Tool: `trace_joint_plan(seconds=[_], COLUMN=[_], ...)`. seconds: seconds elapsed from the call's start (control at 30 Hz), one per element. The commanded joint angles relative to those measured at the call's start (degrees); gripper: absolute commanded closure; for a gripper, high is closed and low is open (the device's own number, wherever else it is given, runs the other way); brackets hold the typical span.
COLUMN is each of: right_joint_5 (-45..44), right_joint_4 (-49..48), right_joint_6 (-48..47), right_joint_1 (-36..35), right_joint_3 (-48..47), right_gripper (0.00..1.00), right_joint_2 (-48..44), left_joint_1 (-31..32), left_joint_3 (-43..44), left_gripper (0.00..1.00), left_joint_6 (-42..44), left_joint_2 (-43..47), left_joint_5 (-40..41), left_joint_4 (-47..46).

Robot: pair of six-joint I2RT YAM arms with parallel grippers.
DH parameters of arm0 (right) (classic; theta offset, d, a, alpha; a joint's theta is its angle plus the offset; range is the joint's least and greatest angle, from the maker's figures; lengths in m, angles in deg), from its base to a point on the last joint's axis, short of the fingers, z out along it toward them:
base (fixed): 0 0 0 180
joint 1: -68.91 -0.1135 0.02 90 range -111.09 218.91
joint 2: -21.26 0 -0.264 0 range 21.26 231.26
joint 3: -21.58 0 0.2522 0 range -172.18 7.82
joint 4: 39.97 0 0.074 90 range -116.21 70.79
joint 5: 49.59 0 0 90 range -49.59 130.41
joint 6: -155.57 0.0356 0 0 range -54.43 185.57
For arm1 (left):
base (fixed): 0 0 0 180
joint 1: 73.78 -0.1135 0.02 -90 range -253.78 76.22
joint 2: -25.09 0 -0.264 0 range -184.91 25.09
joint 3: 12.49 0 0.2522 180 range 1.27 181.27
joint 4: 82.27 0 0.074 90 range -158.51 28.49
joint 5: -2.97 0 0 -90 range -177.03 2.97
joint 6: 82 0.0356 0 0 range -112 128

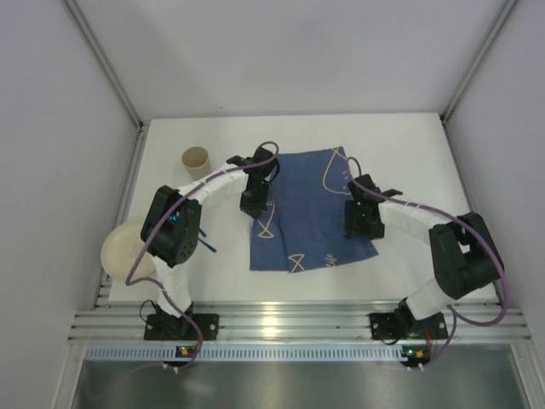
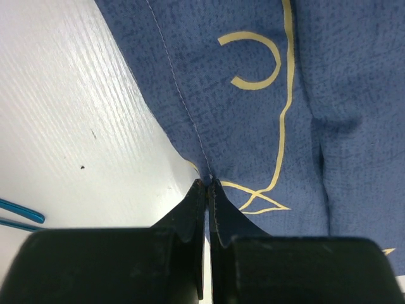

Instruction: Set the dinner table for one person

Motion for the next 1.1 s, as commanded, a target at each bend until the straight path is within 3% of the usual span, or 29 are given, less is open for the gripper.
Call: trace_joint_plan(seconds=[0.0,0.07,0.1,0.17,0.57,0.8,1.07], right_joint_5=[5.5,6.5,6.6,5.9,-4.4,-6.7,-0.4], right_joint_4=[-5.8,-6.3,-6.1,-5.4,4.9,6.2,4.0], right_joint_6=[-0.8,-0.7,-0.8,-1.4,-0.1,1.5,0.7], right_joint_1=[0.5,0.5,0.6,1.0,15.2,15.2,15.2], right_joint_3=[0.6,1.2,1.2,0.7,-0.7,-0.9,-0.7], right_gripper=[0.40,0.58,0.79,1.00,1.00,1.00,0.99], right_joint_2=[2.4,3.5,3.9,4.7,1.1,1.1,2.4], left_joint_1=[-0.4,-0.4,-0.6,-1.0,-10.2,-10.6,-10.4], left_joint_3=[2.9,3.3,3.3,3.1,1.0,-1.2,-2.4], left_gripper=[1.00,1.00,1.00,1.00,1.00,1.00,1.00], left_joint_6=[1.1,1.1,1.1,1.1,4.0,1.6,0.7], left_joint_2=[-1.3,-1.7,-1.8,-1.9,-1.1,0.1,1.3], left_joint_5=[1.0,1.2,1.3,2.2,9.7,10.6,10.0], left_joint_4=[1.9,2.1,2.2,2.4,5.5,6.2,5.5])
